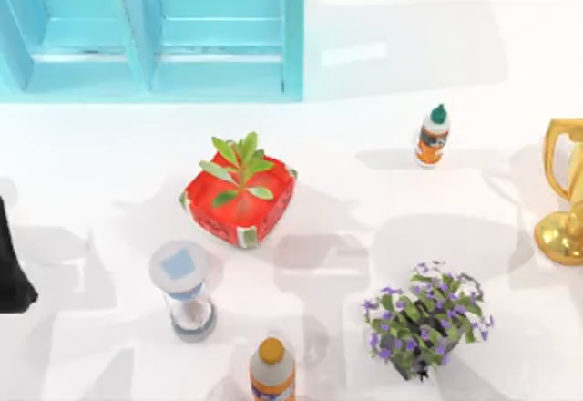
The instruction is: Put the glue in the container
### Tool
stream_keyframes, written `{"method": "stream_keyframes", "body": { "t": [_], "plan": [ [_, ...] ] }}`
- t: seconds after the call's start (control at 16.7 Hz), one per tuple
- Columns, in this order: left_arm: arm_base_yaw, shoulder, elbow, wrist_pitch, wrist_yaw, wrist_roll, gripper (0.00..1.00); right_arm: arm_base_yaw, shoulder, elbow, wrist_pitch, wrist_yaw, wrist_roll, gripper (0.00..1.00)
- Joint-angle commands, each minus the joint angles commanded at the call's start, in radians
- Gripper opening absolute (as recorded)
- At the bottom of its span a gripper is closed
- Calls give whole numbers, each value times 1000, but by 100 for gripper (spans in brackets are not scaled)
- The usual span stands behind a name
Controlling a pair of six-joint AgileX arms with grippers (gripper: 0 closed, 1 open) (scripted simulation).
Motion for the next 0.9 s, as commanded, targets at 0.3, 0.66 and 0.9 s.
{"method": "stream_keyframes", "body": {
  "t": [0.3,0.66,0.9],
  "plan": [
    [0,0,0,0,0,0,100,296,440,226,328,61,128,100],
    [0,0,0,0,0,0,100,549,1050,385,648,212,189,100],
    [0,0,0,0,0,0,100,575,1309,429,702,326,214,100]
  ]
}}
